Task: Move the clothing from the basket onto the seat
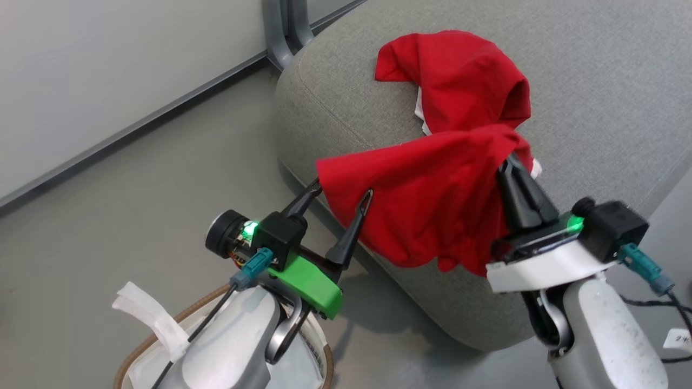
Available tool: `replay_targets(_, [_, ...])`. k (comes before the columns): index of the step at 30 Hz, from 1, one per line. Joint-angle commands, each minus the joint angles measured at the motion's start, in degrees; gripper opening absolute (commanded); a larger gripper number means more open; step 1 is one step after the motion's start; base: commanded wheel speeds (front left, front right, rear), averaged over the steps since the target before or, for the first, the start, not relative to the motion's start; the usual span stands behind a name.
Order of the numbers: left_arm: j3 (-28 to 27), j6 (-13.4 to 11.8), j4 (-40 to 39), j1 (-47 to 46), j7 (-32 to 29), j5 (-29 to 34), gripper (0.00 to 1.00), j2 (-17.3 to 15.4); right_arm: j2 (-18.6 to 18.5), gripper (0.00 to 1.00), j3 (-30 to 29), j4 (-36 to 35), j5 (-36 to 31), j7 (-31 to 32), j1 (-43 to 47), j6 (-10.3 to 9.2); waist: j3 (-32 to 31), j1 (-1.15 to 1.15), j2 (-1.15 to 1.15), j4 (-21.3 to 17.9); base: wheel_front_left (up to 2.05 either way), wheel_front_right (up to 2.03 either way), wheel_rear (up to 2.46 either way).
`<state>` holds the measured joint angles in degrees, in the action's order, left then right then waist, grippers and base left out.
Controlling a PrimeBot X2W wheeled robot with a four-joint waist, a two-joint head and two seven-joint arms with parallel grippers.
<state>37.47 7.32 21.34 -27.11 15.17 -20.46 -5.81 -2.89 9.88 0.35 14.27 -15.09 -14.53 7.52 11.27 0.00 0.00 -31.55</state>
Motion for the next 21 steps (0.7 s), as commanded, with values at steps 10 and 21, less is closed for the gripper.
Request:
replay_targets(10, [-1.2, 0.3, -1.7, -2.7, 0.0, 1.3, 1.0, -5.8, 0.0, 0.0, -12.2, -1.3, -3.6, -0.1, -17.5, -0.06, 10.7, 0.0, 0.0, -0.6, 0.0, 0.0, 0.0])
replay_targets(21, [0.8, 0.3, -5.5, -7.6, 0.0, 1.9, 1.0, -9.2, -5.6, 0.0, -22.9, 4.7, -9.6, -0.1, -30.4, -0.06, 19.7, 0.0, 0.0, 4.9, 0.0, 0.0, 0.0])
